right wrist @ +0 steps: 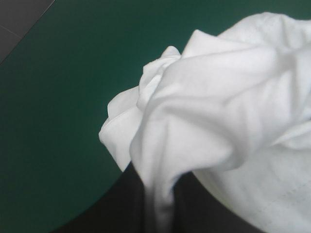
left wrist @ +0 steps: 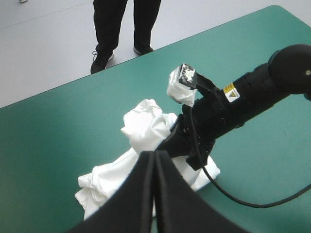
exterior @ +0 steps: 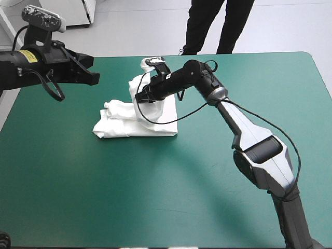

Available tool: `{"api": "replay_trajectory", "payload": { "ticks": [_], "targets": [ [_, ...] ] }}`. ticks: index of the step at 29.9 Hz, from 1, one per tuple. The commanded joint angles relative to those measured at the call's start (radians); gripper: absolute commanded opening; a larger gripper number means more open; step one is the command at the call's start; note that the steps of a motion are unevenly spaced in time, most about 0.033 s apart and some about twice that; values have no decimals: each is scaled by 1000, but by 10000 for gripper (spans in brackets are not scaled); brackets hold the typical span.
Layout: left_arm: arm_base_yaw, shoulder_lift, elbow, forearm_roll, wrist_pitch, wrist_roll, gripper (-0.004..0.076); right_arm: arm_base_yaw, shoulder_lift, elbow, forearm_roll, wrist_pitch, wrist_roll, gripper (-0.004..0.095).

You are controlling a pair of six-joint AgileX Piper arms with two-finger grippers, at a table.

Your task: Fold the cloth

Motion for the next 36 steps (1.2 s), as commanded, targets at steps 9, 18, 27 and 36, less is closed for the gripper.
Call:
{"api": "replay_trajectory", "payload": {
  "ticks": [9,18,27,36],
  "targets": [
    [1,-64,8,-17,28,-11,-9,20,-1,-64,86,-79,-8,60],
    [1,-69,8,-17,28,-11,-9,20,-2,-64,241,-44,-57,465],
    [1,-69,8,-56,28,-11,-9,4,-7,-93,186,52,-60,512],
    [1,-50,10,-125,28,-6,-9,-145,-55,-210,-83,207,216,513]
  ]
}}
